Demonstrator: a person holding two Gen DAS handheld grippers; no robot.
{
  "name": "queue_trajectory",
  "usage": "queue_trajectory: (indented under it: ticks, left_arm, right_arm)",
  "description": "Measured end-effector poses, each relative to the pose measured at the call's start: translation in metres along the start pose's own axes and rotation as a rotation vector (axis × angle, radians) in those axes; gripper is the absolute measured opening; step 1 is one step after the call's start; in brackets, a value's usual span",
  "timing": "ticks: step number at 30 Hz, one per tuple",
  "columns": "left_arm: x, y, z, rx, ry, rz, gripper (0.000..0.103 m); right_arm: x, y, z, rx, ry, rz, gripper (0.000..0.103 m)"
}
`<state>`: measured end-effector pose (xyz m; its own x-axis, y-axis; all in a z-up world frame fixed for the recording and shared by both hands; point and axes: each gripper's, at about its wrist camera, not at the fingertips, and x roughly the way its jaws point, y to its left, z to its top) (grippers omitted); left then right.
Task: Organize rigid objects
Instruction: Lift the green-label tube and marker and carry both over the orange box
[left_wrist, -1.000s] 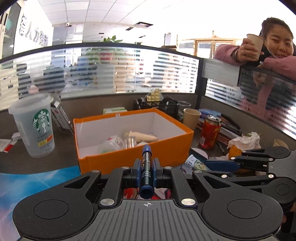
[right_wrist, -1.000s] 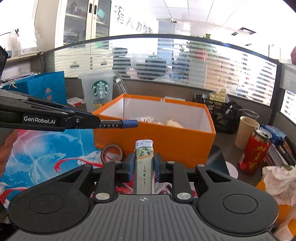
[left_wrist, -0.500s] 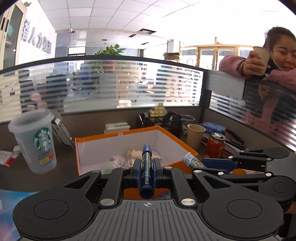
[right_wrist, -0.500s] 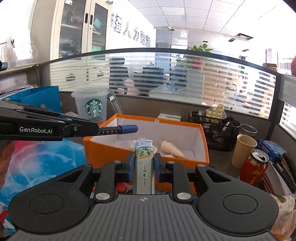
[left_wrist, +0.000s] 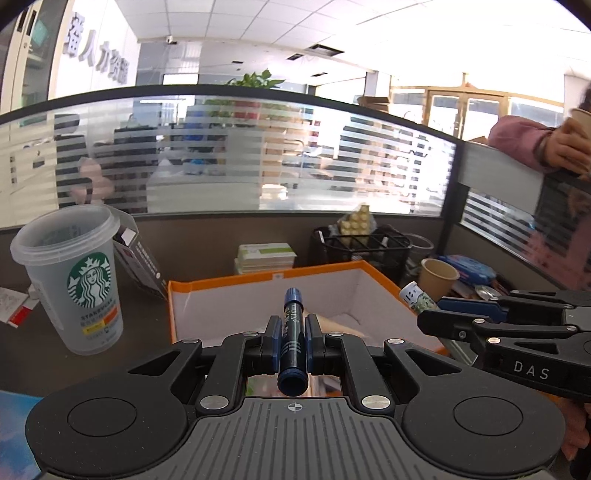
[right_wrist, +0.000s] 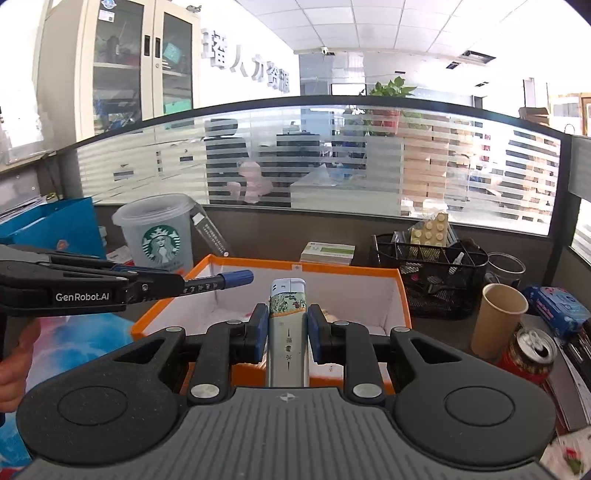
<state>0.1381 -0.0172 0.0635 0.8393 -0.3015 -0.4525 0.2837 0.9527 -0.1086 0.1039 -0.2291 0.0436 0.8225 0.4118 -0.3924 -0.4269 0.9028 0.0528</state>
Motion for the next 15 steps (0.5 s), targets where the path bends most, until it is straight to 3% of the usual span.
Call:
queue_trajectory:
  ticks: [7,15]
  left_arm:
    - [0.029,0.013,0.004,-0.03,0.028,0.025,0.011]
    - [0.063,0.031,-0.001,-0.06,0.085,0.045,0.011]
  right_arm:
    - [0.035,-0.013,0.009,0.04,0.023,0.009,0.021]
    - [0.091,-0.038,0.01,0.096,0.143,0.011,0.021]
